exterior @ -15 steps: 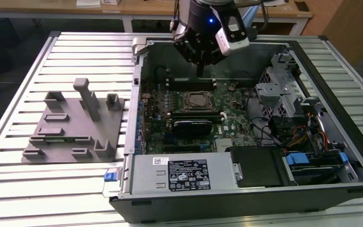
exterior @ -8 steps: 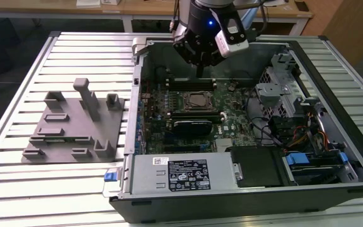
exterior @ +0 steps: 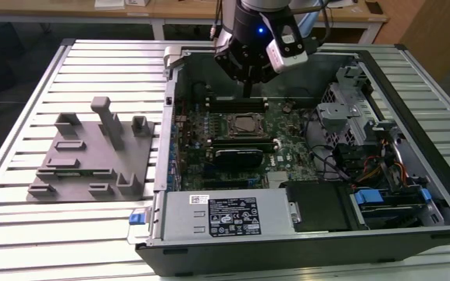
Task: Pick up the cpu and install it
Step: 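Install the second cpu locking lever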
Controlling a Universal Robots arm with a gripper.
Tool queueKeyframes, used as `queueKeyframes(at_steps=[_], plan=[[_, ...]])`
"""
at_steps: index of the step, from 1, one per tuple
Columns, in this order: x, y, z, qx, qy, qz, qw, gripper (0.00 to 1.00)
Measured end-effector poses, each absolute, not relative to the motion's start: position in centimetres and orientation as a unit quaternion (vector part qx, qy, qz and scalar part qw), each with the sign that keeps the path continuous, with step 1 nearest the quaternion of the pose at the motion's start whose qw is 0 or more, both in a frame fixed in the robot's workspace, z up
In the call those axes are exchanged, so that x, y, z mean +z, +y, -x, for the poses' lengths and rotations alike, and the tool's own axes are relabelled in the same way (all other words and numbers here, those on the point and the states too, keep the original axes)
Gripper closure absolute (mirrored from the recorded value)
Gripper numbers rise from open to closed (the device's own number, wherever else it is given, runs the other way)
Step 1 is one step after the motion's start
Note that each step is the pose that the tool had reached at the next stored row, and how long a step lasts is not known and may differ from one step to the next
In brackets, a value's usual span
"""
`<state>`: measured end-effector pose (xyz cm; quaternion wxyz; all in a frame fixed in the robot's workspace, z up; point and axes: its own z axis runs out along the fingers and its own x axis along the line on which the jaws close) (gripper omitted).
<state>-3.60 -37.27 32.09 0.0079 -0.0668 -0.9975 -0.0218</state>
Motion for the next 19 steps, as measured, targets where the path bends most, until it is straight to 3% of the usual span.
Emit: queueKeyframes(at_steps=[19], plan=[[31.65,-37.27,3.6,-0.022,-0.997,0.067,0.008,0.89]])
